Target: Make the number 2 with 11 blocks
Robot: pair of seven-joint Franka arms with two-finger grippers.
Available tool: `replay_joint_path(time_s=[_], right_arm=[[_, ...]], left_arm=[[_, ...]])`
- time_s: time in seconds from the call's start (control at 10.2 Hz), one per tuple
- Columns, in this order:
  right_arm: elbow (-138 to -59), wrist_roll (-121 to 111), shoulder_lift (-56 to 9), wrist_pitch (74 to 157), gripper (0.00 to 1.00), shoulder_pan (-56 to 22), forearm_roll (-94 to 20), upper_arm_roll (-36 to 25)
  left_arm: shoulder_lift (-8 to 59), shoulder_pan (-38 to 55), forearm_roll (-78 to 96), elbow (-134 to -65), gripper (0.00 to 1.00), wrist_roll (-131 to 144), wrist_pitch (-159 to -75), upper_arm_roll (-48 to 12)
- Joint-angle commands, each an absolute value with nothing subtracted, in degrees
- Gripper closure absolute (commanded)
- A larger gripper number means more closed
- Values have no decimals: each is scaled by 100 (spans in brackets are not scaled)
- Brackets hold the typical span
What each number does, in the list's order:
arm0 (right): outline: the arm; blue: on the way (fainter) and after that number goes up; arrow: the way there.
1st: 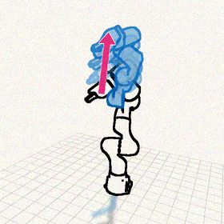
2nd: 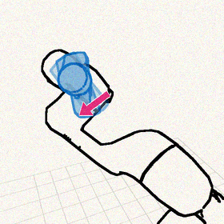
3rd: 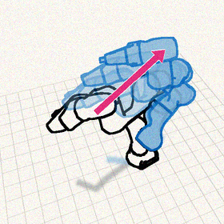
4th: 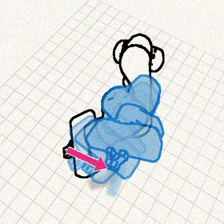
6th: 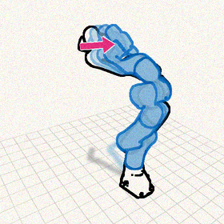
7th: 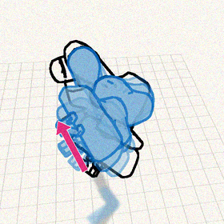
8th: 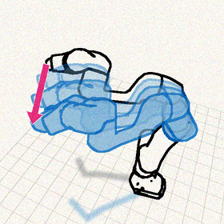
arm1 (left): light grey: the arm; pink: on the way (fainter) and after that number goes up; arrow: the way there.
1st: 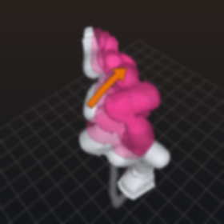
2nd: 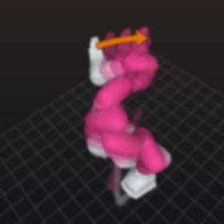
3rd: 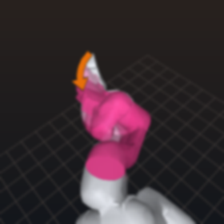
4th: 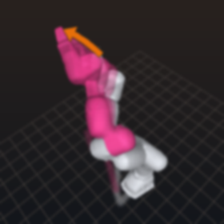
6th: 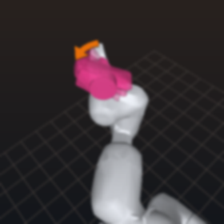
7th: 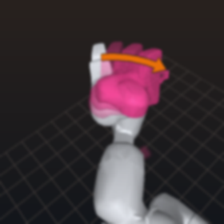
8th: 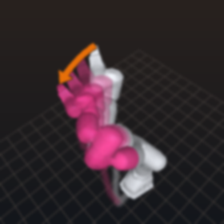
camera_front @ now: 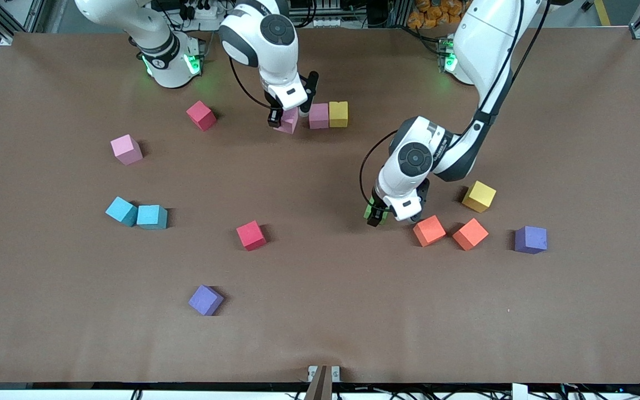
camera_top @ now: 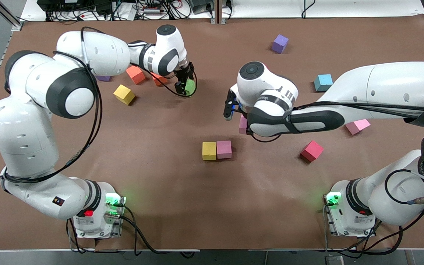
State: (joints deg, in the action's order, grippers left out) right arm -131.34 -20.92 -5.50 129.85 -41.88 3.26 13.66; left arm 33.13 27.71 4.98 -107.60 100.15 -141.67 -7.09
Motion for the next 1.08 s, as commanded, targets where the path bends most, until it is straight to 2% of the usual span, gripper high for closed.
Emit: replay_joint_path(time_s=[0.0, 0.1, 0.2, 0.29, 0.39, 0.59, 0.79, 0.98], right_arm=[[-13892, -2346, -377, 14013, 100, -4263, 316, 1371], [-13974, -2477, -439, 14245, 100, -4263, 316, 1371], [-13957, -2548, -474, 14247, 100, -4271, 316, 1371], [-13948, -2592, -509, 14238, 100, -4280, 316, 1371], [-13948, -2610, -597, 14282, 100, -4315, 316, 1371], [-13931, -2610, -703, 14309, 100, -4508, 316, 1371], [-13904, -2610, -799, 14317, 100, -4596, 316, 1371], [-13817, -2593, -1027, 14326, 100, -4684, 290, 1371]], left_arm=[[3392, 2857, 545, -10767, 0, 10037, -14247, -589], [3401, 2856, 536, -10767, 0, 9959, -14247, -537], [3419, 2856, 519, -10767, 7, 9941, -14247, -527], [3428, 2856, 519, -10767, 27, 9923, -14247, -519], [3428, 2856, 519, -10758, 52, 9845, -14247, -519], [3358, 2830, 519, -10758, 74, 9504, -14230, -519], [3217, 2795, 519, -10732, 87, 9256, -14221, -484], [3129, 2751, 510, -10661, 87, 9019, -14194, -448]])
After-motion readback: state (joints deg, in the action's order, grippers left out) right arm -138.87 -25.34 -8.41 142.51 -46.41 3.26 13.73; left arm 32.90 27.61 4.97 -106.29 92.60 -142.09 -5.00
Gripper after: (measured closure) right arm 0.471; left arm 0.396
